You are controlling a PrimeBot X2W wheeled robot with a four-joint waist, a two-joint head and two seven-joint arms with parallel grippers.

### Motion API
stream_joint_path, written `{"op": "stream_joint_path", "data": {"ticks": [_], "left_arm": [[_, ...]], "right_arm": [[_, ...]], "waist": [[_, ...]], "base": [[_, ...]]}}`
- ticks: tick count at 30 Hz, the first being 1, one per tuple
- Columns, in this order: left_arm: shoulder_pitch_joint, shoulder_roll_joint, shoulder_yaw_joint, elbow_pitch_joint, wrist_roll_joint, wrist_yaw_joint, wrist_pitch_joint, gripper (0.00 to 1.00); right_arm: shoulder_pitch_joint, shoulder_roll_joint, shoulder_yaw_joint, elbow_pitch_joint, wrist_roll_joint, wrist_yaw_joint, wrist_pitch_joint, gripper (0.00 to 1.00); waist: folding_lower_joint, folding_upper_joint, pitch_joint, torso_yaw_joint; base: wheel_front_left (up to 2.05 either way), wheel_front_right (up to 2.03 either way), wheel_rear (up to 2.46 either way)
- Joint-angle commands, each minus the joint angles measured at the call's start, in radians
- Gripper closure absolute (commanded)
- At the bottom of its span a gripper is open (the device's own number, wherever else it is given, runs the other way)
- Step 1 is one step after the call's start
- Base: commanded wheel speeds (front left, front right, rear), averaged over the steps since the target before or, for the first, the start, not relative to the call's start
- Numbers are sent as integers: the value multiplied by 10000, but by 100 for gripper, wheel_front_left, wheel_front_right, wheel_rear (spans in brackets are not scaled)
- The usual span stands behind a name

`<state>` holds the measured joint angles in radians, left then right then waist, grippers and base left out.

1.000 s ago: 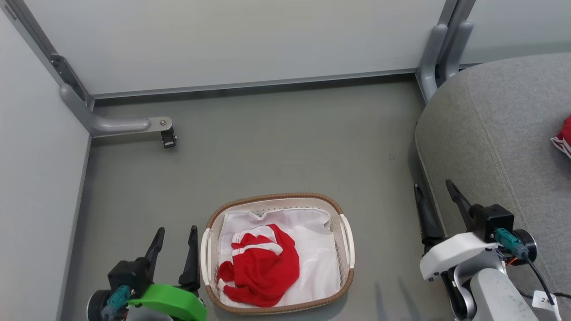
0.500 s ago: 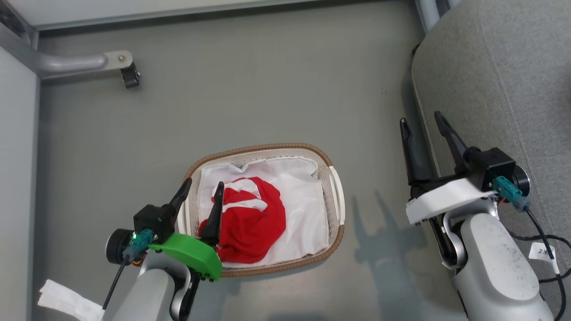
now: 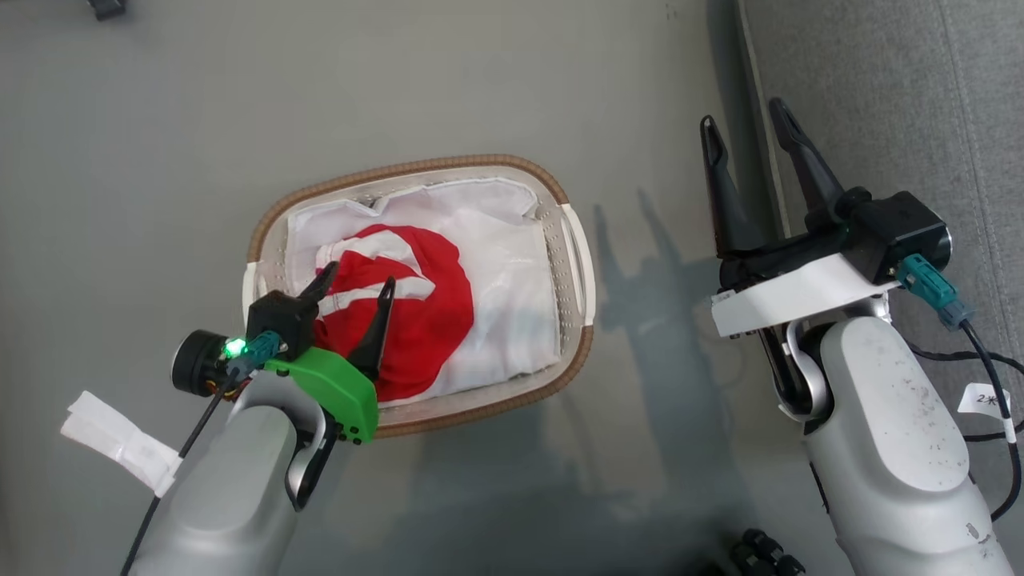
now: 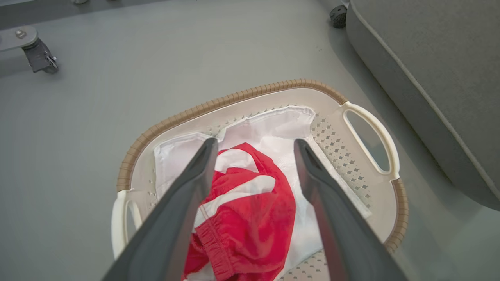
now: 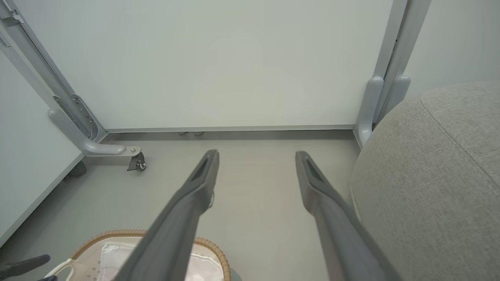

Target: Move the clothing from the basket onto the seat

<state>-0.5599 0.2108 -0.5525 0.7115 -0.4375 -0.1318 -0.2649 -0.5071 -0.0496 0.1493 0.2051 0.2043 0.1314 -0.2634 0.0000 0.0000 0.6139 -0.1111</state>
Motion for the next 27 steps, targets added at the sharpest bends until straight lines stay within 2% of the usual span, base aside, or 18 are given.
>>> {"op": "stream_joint_path", "data": {"ticks": [1, 10, 17, 22, 27], "left_arm": [[-327, 139, -182, 277, -127, 22, 9, 0], [-1691, 427, -1727, 1897, -343, 22, 8, 0], [-2719, 256, -3160, 3504, -115, 22, 74, 0], [-3403, 196, -3688, 4297, 65, 22, 13, 0], [-3882, 73, -3944, 5128, 375, 261, 90, 0]], "right_arm": [[-128, -29, 32, -83, 80, -14, -19, 0], [-123, -28, 201, -293, 170, -14, -19, 0], [26, -29, 346, -411, 289, -14, -20, 0], [46, -29, 458, -415, 370, -14, -20, 0], [95, -29, 552, -379, 426, -14, -20, 0]], "waist": [[0, 0, 1094, -538], [0, 0, 1990, -896], [0, 0, 2325, -1063], [0, 0, 2447, -1117], [0, 0, 2498, -1157]], "base": [[0, 0, 0], [0, 0, 0], [0, 0, 0], [0, 0, 0], [0, 0, 0]]}}
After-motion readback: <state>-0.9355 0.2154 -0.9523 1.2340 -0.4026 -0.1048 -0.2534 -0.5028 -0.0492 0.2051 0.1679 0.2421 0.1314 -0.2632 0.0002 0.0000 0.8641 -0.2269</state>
